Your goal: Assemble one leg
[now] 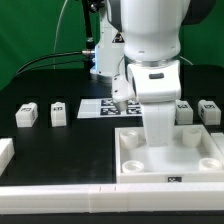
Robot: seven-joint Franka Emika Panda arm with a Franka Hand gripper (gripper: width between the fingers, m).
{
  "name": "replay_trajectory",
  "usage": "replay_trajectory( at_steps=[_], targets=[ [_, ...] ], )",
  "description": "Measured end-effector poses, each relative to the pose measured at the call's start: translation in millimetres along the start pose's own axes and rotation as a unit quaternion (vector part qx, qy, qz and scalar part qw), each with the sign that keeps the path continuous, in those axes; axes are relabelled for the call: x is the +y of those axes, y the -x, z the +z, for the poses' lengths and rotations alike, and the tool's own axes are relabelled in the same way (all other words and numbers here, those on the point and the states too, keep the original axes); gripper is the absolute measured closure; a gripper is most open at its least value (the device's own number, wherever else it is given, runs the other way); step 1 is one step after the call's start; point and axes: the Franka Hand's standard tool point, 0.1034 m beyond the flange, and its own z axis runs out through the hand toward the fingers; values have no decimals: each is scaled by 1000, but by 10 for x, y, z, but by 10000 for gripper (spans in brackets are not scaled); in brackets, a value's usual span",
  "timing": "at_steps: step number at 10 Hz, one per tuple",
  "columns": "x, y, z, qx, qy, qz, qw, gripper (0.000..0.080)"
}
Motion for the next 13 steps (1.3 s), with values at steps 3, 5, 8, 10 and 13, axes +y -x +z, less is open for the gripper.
replay_trajectory(
  at_steps=[3,5,8,10,13],
  targets=[
    [89,-27,-23,1,4,28,1000,719],
    [120,-31,-37,-1,1,40,999,719],
    [112,-23,-27,0,0,40,999,624],
    [110,-15,-24,0,1,41,999,439],
    [100,-2,-16,0,0,42,999,182]
  ],
)
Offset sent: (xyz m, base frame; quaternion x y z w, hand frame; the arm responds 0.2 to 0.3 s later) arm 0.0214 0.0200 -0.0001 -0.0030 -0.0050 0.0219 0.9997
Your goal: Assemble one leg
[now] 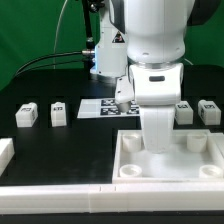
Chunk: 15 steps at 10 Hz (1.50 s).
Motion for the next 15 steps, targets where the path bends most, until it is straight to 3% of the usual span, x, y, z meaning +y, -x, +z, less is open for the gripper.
replay_trajectory(
  at_steps=[5,10,12,15],
  targets=[
    [-6,-19,-40,0,3,12,1000,150],
    [-227,-22,-387,-4,35,80,996,150],
    [-233,-17,-360,-4,32,93,995,150],
    [-241,-25,-352,1,31,231,972,150]
  ],
)
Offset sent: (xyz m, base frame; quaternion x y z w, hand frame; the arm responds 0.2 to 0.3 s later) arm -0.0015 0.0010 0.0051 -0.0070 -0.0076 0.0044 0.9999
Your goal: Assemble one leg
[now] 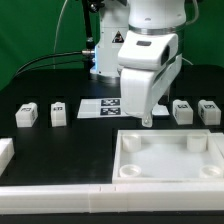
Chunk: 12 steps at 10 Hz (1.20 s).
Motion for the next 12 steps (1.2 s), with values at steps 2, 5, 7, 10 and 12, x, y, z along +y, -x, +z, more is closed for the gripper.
replay_trajectory(
  at_steps=[2,5,7,10,12],
  targets=[
    [-12,4,5,3,0,96,995,150],
    [-185,39,53,9,-6,309,951,150],
    [-308,-27,93,8,-16,410,912,150],
    [-649,-261,176,7,-18,444,896,150],
    [-898,-478,193,4,-19,449,893,150]
  ],
)
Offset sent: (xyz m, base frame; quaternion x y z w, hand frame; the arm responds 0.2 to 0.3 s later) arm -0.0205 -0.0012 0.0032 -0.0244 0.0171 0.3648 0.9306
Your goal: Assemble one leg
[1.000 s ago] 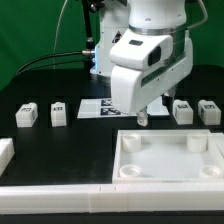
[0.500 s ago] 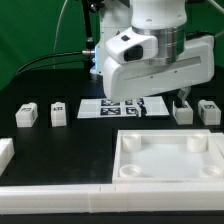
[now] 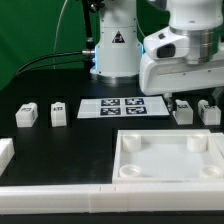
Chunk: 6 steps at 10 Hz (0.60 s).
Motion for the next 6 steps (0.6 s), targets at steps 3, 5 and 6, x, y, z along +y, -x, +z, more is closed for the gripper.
replay_trajectory(
  at_steps=[3,5,6],
  targets=[
    [-354,25,-12,2,0,-5,1000,150],
    [-410,9,-25,-3,1,-13,1000,150],
    [-402,9,-27,-10,2,-12,1000,150]
  ],
)
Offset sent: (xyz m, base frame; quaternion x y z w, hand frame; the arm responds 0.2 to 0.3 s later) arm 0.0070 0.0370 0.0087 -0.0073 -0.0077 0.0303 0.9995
